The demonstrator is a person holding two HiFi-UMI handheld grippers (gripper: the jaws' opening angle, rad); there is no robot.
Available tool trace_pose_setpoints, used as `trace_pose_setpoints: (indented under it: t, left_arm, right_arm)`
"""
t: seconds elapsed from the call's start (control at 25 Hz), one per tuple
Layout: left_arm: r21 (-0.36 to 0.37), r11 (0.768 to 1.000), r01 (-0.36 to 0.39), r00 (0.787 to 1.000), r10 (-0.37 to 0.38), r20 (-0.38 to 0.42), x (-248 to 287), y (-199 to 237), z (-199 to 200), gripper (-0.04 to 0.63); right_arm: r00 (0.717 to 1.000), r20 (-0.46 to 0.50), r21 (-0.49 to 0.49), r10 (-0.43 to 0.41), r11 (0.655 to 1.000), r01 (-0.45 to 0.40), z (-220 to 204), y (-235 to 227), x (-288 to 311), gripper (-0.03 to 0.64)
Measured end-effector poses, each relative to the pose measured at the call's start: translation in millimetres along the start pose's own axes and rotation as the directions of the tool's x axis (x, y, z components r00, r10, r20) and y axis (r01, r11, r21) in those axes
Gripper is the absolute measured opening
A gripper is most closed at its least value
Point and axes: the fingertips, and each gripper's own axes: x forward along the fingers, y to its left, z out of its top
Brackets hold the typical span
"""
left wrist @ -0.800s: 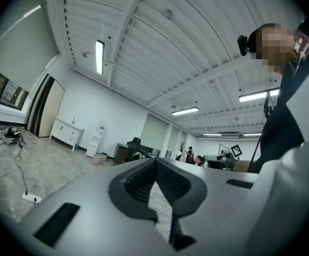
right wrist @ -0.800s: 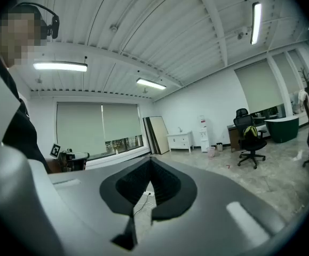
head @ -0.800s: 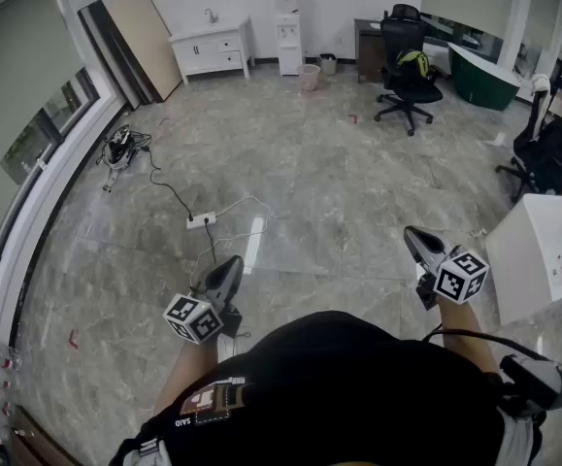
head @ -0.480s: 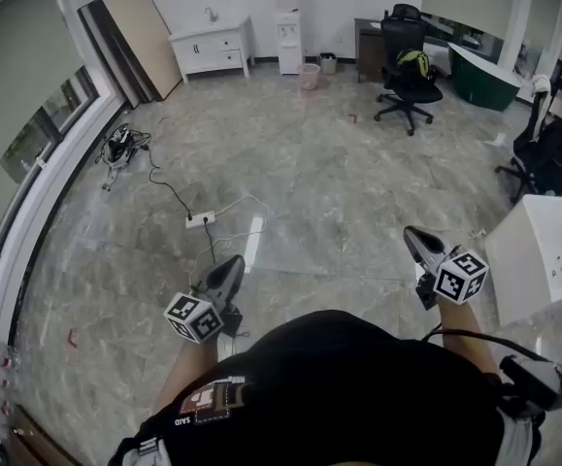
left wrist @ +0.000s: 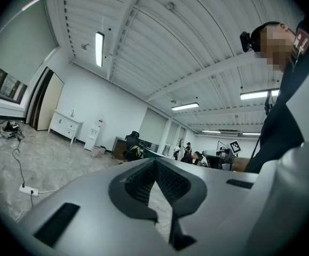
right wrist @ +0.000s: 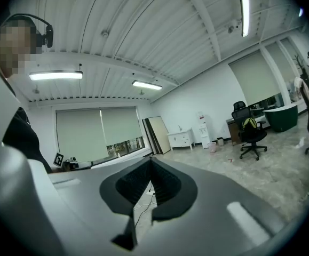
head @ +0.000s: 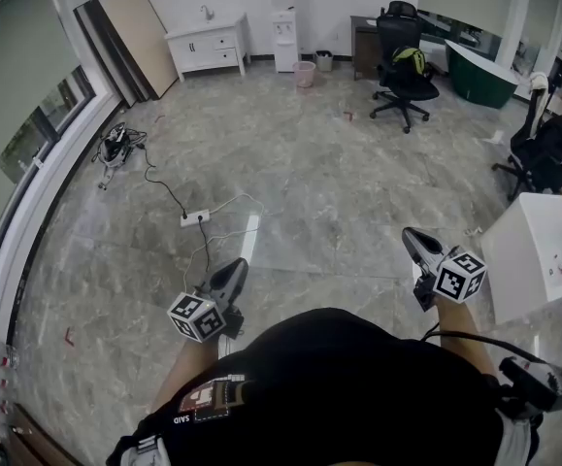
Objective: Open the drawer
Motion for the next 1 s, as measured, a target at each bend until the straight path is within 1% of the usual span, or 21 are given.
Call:
trace_pose_setpoints:
  t: [0.36,0.68,0.84,1.0]
  left_arm:
    - [0.001,1.000,0.018,1.000,-0.018,-0.009,42,-53,-17,0.000]
    - [-0.003,1.000,0.016,0.999,-0.016,-0.048,78,-96,-43,0.000]
    - [-0.003,1.000,0.014,0.997,-0.014,-0.075,87,-99,-44,0.000]
    - [-0.001,1.000,0.001,0.997,-0.001,-0.078,96,-86,-41,0.000]
  right_arm:
    - [1.000,-0.010,-0.001,0.007,1.000,-0.007,-1,-41,-49,-0.002]
    - [1.000,-0.017,0.031,0.008,0.999,-0.008,-13,-89,-88,-0.002]
    - [1.000,-0.025,0.063,0.018,0.998,-0.016,-20,-101,-83,-0.002]
    - [0.999,-0.037,0.073,0.039,0.997,-0.037,-25,-106,-66,-0.002]
